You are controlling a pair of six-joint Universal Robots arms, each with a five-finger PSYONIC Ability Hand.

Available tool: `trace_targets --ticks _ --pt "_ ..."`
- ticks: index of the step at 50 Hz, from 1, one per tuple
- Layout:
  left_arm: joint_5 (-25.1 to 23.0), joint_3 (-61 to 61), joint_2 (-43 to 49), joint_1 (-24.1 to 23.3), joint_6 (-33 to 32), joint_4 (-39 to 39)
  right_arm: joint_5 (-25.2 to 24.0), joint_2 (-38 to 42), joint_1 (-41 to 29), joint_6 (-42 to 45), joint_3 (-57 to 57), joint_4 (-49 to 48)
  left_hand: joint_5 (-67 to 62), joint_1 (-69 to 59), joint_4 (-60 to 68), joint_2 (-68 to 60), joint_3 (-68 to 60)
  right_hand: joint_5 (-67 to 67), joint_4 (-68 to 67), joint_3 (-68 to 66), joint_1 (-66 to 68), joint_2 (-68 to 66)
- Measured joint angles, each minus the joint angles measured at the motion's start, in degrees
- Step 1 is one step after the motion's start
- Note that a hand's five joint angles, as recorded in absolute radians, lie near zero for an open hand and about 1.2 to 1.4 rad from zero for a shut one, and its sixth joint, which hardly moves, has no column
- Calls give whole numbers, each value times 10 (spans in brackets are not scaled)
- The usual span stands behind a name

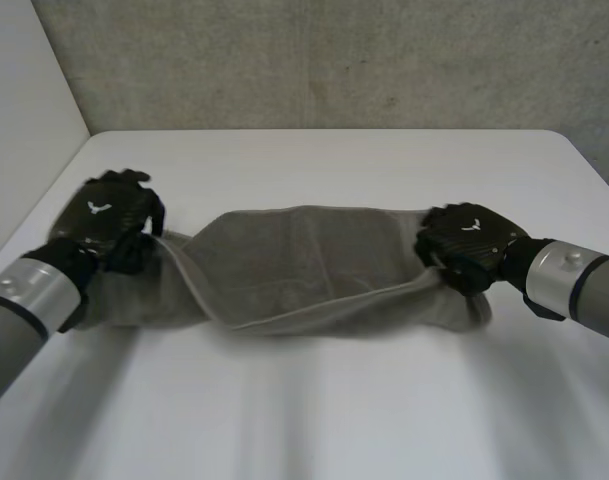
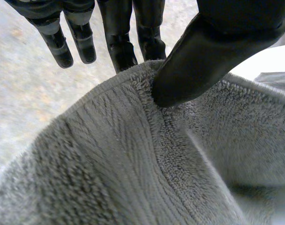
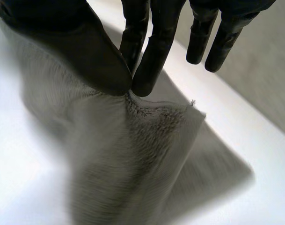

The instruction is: Fold the towel.

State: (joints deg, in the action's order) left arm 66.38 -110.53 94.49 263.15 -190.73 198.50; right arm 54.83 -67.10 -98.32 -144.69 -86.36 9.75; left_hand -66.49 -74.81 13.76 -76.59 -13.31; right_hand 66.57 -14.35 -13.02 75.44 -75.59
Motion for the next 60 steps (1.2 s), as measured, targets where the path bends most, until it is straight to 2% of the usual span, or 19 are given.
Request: trace_targets --ticks 1,4,7,9,13,16,26,34,48,54,60 --pt "1 7 16 -8 0 0 43 15 -3 0 7 -3 0 0 0 0 0 0 0 0 0 0" --pt "2 16 49 -24 -1 0 120 40 -9 4 11 -7 0 0 0 0 0 0 0 0 0 0" --pt "3 18 68 -32 -2 0 153 49 -12 4 5 -10 0 0 0 0 0 -21 0 0 -19 19" --pt "3 18 81 -36 -2 1 168 50 -14 0 -4 -12 0 0 0 0 0 -141 0 0 -142 147" --pt "2 16 94 -39 -3 2 170 42 -16 -10 -21 -13 0 0 0 0 0 -368 0 0 -365 365" --pt "2 13 96 -39 -4 3 162 37 -16 -14 -28 -13 0 0 0 0 0 -470 0 0 -449 446" --pt "2 8 94 -37 -5 5 140 32 -16 -15 -31 -15 0 0 0 0 0 -488 0 0 -465 455" --pt "4 9 93 -35 -5 6 140 30 -11 -13 -36 -14 0 0 0 0 0 -473 0 0 -458 454" --pt "35 10 92 -23 -7 6 145 22 6 -7 -68 -2 0 0 0 0 0 -335 0 0 -330 331" --pt "36 9 92 -17 -7 7 142 20 19 -8 -72 8 0 0 0 0 0 -240 0 0 -227 226" --pt "36 5 90 -12 -7 5 136 8 27 -8 -70 21 0 0 0 0 0 -8 0 0 5 5"
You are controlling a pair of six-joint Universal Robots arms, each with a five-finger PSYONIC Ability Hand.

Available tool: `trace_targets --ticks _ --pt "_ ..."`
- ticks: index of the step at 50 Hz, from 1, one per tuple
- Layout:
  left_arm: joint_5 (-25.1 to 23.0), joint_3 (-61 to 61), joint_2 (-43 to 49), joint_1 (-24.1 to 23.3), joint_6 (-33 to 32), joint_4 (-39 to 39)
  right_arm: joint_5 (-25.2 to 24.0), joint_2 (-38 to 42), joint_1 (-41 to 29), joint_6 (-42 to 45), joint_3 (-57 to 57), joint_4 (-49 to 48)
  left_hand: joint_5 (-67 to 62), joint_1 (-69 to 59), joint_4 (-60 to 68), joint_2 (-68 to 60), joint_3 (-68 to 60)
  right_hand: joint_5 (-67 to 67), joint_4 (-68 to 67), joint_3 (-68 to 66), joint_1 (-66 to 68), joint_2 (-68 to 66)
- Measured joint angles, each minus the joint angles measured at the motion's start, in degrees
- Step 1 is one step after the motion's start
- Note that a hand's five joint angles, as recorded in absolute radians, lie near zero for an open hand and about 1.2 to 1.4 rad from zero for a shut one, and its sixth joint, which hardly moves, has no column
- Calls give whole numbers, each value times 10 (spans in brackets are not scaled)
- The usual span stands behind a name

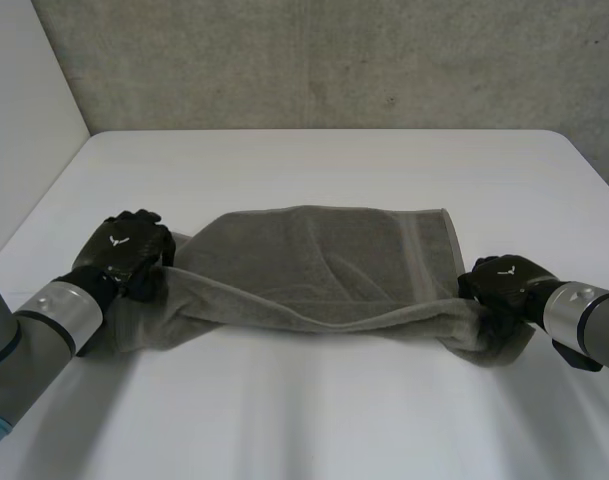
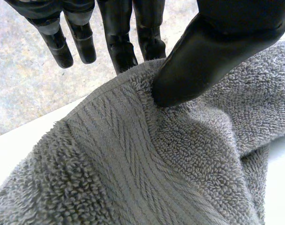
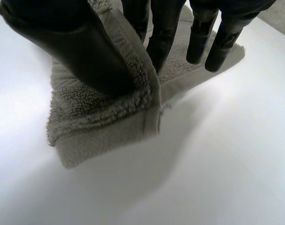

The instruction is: Fold the towel.

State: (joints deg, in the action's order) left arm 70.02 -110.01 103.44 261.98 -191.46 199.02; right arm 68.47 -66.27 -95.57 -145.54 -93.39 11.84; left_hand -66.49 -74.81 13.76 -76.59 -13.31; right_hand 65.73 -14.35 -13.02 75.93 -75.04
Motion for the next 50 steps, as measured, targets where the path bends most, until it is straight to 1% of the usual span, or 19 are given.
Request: trace_targets --ticks 5,12,16,19,23,26,27,29,30,31,32,35,36,37,38,41,44,46,50 --pt "-2 -9 -7 7 0 -3 -19 -22 5 0 2 12 0 0 0 0 0 10 0 0 4 -1" --pt "-5 -25 -38 13 0 -6 -67 -74 12 0 1 49 0 0 0 0 0 10 0 0 4 -2" --pt "-7 -22 -53 14 0 -6 -85 -85 10 2 8 63 0 0 0 0 0 10 0 0 4 -2" --pt "-7 1 -44 15 0 -6 -89 -78 6 9 29 67 0 0 0 0 0 10 0 0 4 -2" --pt "-4 80 14 14 -6 -23 -84 -34 -13 26 103 68 0 -1 0 0 0 10 0 0 4 -2" --pt "-1 184 82 10 -24 -58 -70 10 -36 38 196 64 0 -2 0 0 0 10 0 0 5 -2" --pt "0 201 91 9 -26 -63 -67 17 -39 39 214 62 0 -2 0 0 0 10 0 0 5 -2" --pt "5 287 131 3 -38 -91 -54 38 -51 39 277 50 0 -2 0 0 0 10 0 0 5 -2" --pt "7 308 139 2 -40 -98 -50 42 -54 37 293 44 0 -2 0 0 0 10 0 0 5 -2" --pt "13 362 159 -3 -45 -113 -41 48 -61 27 333 23 0 -2 0 0 0 10 0 0 6 -2" --pt "15 384 166 -6 -47 -119 -37 49 -63 21 348 12 0 -2 0 0 0 10 0 0 6 -2" --pt "31 495 191 -21 -47 -144 -15 35 -72 -32 409 -67 0 -3 0 0 0 10 0 0 6 -2" --pt "40 540 190 -29 -39 -150 -6 24 -74 -61 424 -106 0 -3 0 0 0 10 0 0 6 -2" --pt "45 562 187 -33 -34 -151 -2 17 -74 -75 430 -123 0 -3 0 0 0 10 0 0 6 -2" --pt "54 598 177 -40 -21 -149 6 2 -74 -110 438 -163 0 -3 0 0 0 10 0 0 6 -2" --pt "70 654 142 -52 16 -128 18 -30 -72 -180 441 -226 0 -3 0 0 0 10 0 0 6 -2" --pt "78 668 110 -57 55 -92 21 -52 -63 -226 428 -251 0 -3 0 0 0 12 0 0 6 -2" --pt "80 659 96 -56 74 -70 18 -60 -57 -241 413 -250 0 -3 0 0 0 12 0 0 6 -2" --pt "77 579 73 -37 102 -25 -8 -70 -46 -250 350 -217 -1 -3 0 0 0 12 0 0 6 -3"
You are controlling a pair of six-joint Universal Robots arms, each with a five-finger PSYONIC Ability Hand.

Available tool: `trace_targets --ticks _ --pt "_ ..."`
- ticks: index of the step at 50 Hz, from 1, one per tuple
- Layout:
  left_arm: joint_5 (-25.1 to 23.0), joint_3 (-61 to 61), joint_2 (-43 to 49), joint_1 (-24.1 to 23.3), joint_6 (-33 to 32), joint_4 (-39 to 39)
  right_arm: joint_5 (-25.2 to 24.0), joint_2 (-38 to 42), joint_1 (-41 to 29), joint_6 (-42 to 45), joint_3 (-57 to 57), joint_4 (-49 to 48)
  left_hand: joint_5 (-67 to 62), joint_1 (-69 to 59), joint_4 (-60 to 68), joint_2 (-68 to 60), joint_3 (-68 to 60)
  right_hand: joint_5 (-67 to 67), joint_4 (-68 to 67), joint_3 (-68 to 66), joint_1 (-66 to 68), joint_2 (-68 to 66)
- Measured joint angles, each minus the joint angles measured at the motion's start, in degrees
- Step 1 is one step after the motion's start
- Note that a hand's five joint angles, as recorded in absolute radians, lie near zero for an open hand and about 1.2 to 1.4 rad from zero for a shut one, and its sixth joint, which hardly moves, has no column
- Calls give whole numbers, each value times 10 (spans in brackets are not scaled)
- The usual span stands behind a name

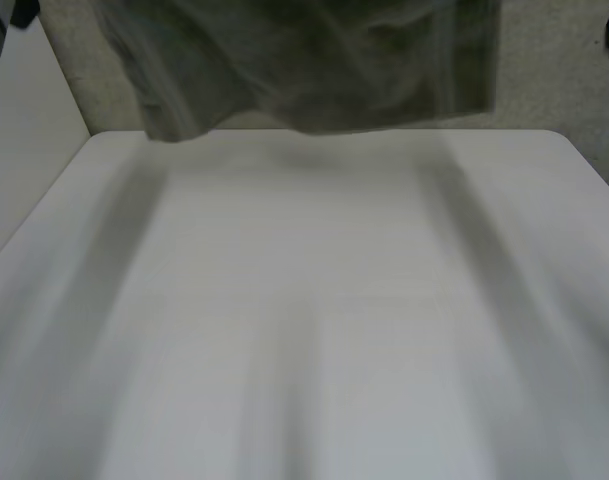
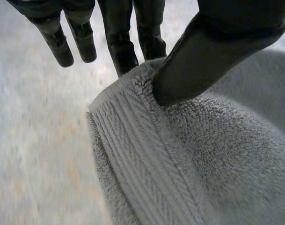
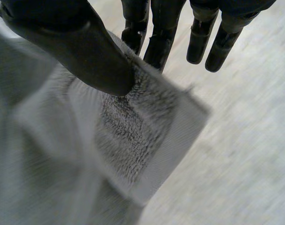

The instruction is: Fold the towel.

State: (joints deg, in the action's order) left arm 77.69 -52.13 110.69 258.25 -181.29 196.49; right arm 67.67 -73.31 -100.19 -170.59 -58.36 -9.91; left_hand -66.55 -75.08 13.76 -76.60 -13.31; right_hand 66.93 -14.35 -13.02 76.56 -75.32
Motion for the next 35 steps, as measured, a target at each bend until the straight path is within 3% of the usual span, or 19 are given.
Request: trace_targets --ticks 10,19,26,35 --pt "-62 -286 -14 48 0 98 -84 -8 5 62 -214 36 -1 0 0 -2 0 0 0 0 0 0" --pt "-128 -524 -1 55 -91 215 -107 3 27 170 -385 40 -2 0 0 -2 0 0 0 0 0 0" --pt "-132 -631 -49 72 -168 205 -136 -49 60 242 -460 97 -2 0 0 -2 0 0 0 0 0 0" --pt "-149 -701 -209 100 -185 109 -190 -192 146 249 -442 242 -2 0 0 -2 0 0 0 0 0 0"
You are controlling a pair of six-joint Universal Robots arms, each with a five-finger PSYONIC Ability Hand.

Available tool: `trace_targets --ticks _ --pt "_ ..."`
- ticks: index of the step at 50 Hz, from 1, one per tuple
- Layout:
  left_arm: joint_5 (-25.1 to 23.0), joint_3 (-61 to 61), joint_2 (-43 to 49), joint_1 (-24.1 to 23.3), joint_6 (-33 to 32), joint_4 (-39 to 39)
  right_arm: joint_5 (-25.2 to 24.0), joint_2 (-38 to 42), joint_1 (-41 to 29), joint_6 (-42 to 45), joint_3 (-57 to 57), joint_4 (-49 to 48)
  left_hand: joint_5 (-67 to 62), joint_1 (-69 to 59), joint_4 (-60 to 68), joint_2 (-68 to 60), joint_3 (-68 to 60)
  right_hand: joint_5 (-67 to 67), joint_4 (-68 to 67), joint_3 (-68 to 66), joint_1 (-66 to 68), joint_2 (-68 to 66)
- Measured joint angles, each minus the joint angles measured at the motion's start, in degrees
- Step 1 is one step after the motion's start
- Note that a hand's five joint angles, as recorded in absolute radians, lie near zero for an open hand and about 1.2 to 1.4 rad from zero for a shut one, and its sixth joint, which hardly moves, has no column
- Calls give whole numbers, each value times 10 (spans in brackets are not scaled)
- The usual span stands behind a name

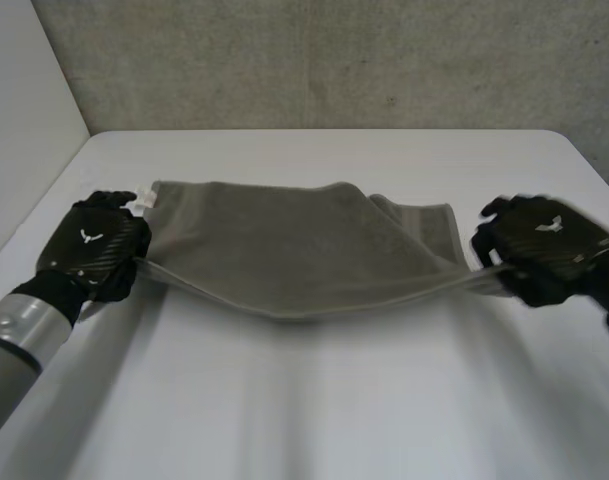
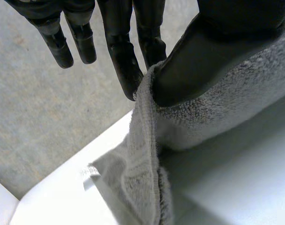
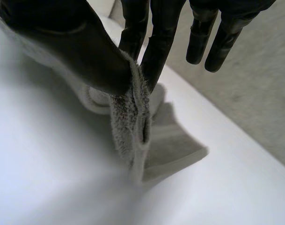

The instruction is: Fold the towel.

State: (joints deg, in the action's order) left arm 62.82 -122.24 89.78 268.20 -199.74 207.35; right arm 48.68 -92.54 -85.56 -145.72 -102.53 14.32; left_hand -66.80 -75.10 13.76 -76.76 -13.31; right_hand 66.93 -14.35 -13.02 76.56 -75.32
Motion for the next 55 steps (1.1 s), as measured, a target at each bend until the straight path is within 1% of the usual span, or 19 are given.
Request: trace_targets --ticks 5,8,11,14,18,22,25,28,29,33,37,39,41,42,44,55 --pt "-14 -7 -65 5 2 -46 -23 -35 44 -1 44 58 0 0 0 0 0 0 0 0 0 0" --pt "-18 -1 -79 5 1 -60 -28 -20 58 1 72 72 0 0 0 0 0 0 0 0 0 0" --pt "-20 11 -71 6 -1 -62 -25 12 60 7 98 76 0 0 0 0 0 0 0 0 0 0" --pt "-19 31 -41 6 -9 -60 -11 64 56 22 132 77 0 0 0 0 0 0 0 0 0 0" --pt "-14 65 19 5 -36 -60 25 123 39 45 167 77 0 0 0 -4 0 0 0 0 0 -4" --pt "-11 87 69 5 -74 -59 64 156 16 59 181 74 0 0 0 -7 0 0 0 0 0 -9" --pt "-11 93 97 4 -98 -57 83 174 5 62 181 65 0 0 0 -5 0 0 0 0 0 -9" --pt "-9 109 143 3 -126 -54 100 197 -10 62 176 48 118 103 0 122 0 5 0 0 0 -9" --pt "-9 112 151 2 -130 -54 103 202 -13 61 174 44 129 115 0 134 0 7 0 0 0 -9" --pt "1 136 202 -1 -147 -53 118 227 -29 57 170 20 256 239 0 253 0 8 0 0 0 -9" --pt "13 156 231 -2 -151 -52 127 238 -35 54 167 3 280 258 0 267 0 8 0 0 0 -9" --pt "20 165 239 -2 -151 -52 129 241 -37 52 165 -4 271 249 0 260 0 8 0 0 0 -9" --pt "24 173 244 -2 -151 -52 130 242 -37 50 163 -11 144 119 0 139 0 8 0 0 0 -9" --pt "25 177 245 -2 -151 -52 130 243 -37 49 161 -15 63 38 0 50 0 8 0 0 0 -9" --pt "26 182 246 -1 -150 -52 130 244 -37 47 161 -20 11 -4 0 2 0 8 0 0 0 -9" --pt "26 228 257 -1 -146 -57 129 265 -53 42 177 -32 5 -5 0 -3 0 8 0 0 0 -9"
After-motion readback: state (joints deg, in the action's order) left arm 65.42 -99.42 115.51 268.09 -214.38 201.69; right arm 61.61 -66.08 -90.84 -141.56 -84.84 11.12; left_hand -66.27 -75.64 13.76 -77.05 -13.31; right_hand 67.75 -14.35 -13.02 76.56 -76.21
